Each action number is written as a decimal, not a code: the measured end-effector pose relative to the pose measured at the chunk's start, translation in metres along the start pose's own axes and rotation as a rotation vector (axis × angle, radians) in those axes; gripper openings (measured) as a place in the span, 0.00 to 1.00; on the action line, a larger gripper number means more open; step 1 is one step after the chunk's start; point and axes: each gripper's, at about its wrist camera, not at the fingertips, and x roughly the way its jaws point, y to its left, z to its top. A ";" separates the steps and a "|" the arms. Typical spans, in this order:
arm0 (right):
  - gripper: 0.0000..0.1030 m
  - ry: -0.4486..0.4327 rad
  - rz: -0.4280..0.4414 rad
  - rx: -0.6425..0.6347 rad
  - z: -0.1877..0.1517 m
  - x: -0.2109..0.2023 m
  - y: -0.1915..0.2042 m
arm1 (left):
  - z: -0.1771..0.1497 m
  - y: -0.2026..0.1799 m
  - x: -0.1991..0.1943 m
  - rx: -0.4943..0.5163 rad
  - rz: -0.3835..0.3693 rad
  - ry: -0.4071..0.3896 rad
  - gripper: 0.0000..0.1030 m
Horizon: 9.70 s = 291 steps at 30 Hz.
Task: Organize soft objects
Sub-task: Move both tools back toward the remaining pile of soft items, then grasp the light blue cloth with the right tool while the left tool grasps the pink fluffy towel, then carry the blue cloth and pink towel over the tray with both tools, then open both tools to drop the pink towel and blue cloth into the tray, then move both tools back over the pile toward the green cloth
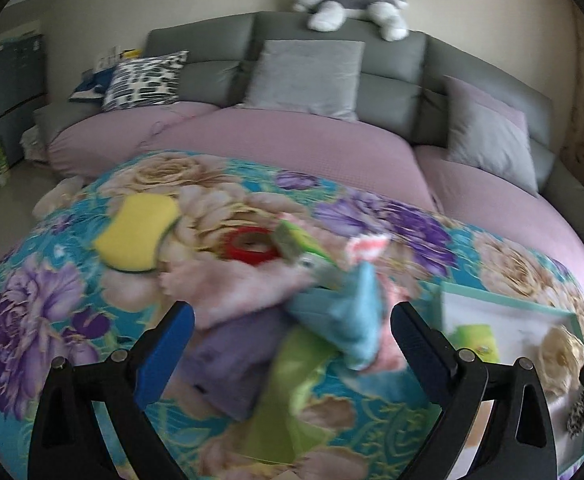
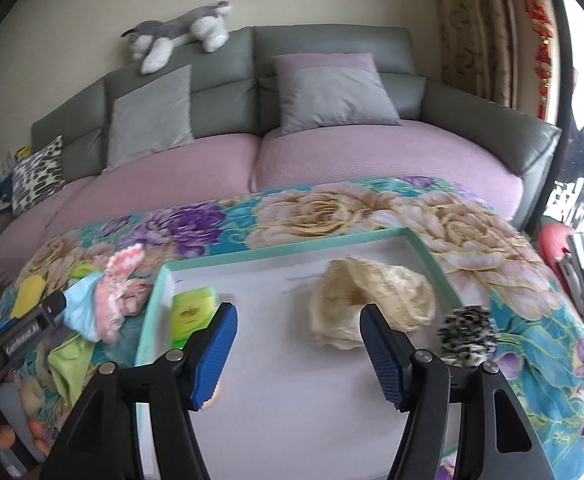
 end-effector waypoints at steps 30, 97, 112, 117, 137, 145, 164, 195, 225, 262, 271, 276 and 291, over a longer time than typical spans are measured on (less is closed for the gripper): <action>0.66 0.089 0.284 -0.091 -0.023 0.029 0.113 | 0.012 0.115 0.011 -0.179 0.174 0.037 0.96; 0.13 0.124 0.470 -0.122 -0.014 0.069 0.170 | 0.022 0.076 0.074 -0.177 -0.128 0.239 0.10; 0.11 0.019 0.552 -0.053 0.001 0.034 0.147 | 0.052 0.082 0.000 -0.158 -0.196 -0.038 0.07; 0.11 -0.027 0.569 -0.022 0.006 0.023 0.136 | 0.062 0.085 -0.031 -0.153 -0.226 -0.142 0.07; 0.11 -0.090 0.532 0.066 0.017 0.009 0.094 | 0.071 0.064 -0.085 -0.107 -0.323 -0.305 0.07; 0.11 -0.196 0.391 0.152 0.027 -0.013 0.036 | 0.065 0.009 -0.102 -0.009 -0.522 -0.311 0.07; 0.11 -0.159 0.173 0.256 0.031 -0.012 -0.059 | 0.033 -0.086 -0.097 0.139 -0.762 -0.146 0.07; 0.14 0.271 0.094 0.209 -0.009 0.068 -0.052 | -0.052 -0.147 0.027 0.268 -0.558 0.422 0.07; 0.26 0.127 0.015 0.170 0.017 0.018 -0.049 | 0.013 -0.063 -0.014 0.152 -0.361 0.216 0.41; 0.69 0.145 0.077 0.023 0.013 0.025 0.005 | 0.015 -0.003 0.022 0.033 -0.072 0.244 0.86; 0.69 0.141 0.078 0.008 0.012 0.026 0.012 | 0.021 0.014 0.015 -0.011 -0.026 0.193 0.93; 0.69 0.140 0.106 -0.017 0.010 0.027 0.030 | 0.028 0.039 0.008 -0.078 0.029 0.150 0.95; 0.69 0.162 0.240 -0.121 -0.007 0.030 0.109 | 0.036 0.109 -0.002 -0.223 0.161 0.086 0.95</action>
